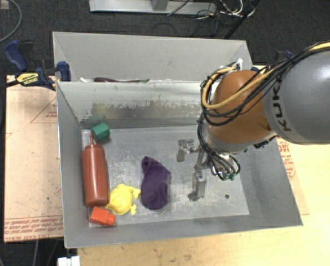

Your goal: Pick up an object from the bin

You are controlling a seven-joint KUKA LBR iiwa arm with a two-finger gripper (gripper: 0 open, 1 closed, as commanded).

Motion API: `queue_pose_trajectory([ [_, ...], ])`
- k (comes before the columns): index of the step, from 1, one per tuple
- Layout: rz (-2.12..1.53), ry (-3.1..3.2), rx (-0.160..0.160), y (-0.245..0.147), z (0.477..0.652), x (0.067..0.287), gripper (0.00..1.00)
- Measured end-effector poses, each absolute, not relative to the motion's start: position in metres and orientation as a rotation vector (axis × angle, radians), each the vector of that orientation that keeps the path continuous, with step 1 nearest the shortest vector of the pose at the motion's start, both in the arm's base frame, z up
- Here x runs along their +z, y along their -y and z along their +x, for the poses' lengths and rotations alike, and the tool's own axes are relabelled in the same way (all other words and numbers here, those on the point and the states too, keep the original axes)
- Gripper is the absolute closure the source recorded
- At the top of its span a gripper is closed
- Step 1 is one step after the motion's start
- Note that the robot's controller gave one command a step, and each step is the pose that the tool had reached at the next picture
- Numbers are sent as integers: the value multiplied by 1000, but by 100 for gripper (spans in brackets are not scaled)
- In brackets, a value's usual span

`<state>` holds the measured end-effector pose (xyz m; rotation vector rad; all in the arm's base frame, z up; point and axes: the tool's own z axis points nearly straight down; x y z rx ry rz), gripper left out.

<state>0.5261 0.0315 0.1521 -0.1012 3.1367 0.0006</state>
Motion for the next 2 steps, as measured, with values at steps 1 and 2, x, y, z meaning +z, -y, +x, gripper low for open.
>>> queue_pose_trajectory([
  [1, -256, -3131, 1, -81, 527, 155, 0],
  [2, -468, -3094, 4, -121, 555, 134, 0],
])
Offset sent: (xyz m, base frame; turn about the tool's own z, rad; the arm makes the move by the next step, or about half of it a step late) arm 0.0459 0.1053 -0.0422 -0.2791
